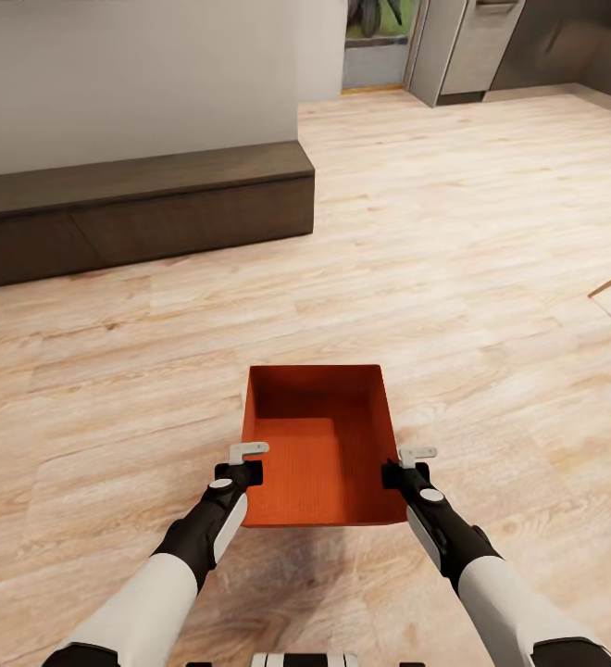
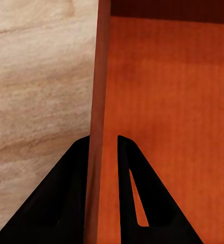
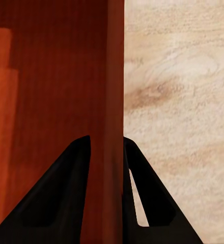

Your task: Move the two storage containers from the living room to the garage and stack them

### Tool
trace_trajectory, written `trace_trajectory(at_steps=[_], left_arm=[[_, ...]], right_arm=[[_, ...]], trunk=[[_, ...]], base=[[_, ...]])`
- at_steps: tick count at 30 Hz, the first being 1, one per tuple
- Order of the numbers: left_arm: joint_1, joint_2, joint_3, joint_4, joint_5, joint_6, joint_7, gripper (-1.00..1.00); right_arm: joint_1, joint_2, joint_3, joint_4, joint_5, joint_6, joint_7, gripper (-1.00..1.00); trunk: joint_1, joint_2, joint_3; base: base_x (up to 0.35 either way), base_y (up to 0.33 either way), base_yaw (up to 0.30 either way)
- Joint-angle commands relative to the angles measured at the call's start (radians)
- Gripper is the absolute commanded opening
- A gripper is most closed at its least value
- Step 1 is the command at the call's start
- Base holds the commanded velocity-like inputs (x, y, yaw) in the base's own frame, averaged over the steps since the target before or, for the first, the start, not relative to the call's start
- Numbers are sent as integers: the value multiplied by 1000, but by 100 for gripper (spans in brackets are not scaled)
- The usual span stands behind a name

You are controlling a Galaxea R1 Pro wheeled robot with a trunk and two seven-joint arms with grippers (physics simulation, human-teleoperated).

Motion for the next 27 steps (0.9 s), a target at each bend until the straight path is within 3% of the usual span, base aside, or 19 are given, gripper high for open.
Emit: trace_trajectory(at_steps=[1,27], left_arm=[[0,0,-8,-1,13,5,11,-100],[0,0,-8,-2,13,5,11,-100]], right_arm=[[0,0,1,-1,1,1,-4,-100],[0,1,2,-1,0,-6,-3,-100]], trunk=[[-4,7,3],[-104,189,84]], base=[[0,0,0],[0,0,0]])
